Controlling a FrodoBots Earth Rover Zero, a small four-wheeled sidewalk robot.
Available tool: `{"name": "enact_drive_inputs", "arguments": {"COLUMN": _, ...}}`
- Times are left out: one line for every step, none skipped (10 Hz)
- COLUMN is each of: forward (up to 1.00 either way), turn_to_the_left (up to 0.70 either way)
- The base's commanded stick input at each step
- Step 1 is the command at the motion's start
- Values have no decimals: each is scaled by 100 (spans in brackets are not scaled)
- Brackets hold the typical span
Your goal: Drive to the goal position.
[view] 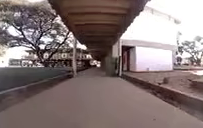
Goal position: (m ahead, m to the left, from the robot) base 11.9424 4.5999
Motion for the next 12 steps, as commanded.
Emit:
{"name": "enact_drive_inputs", "arguments": {"forward": 50, "turn_to_the_left": 0}}
{"name": "enact_drive_inputs", "arguments": {"forward": 50, "turn_to_the_left": 0}}
{"name": "enact_drive_inputs", "arguments": {"forward": 50, "turn_to_the_left": 0}}
{"name": "enact_drive_inputs", "arguments": {"forward": 50, "turn_to_the_left": 0}}
{"name": "enact_drive_inputs", "arguments": {"forward": 50, "turn_to_the_left": 0}}
{"name": "enact_drive_inputs", "arguments": {"forward": 50, "turn_to_the_left": 0}}
{"name": "enact_drive_inputs", "arguments": {"forward": 50, "turn_to_the_left": 0}}
{"name": "enact_drive_inputs", "arguments": {"forward": 50, "turn_to_the_left": 0}}
{"name": "enact_drive_inputs", "arguments": {"forward": 50, "turn_to_the_left": 0}}
{"name": "enact_drive_inputs", "arguments": {"forward": 50, "turn_to_the_left": 0}}
{"name": "enact_drive_inputs", "arguments": {"forward": 50, "turn_to_the_left": 0}}
{"name": "enact_drive_inputs", "arguments": {"forward": 50, "turn_to_the_left": 0}}
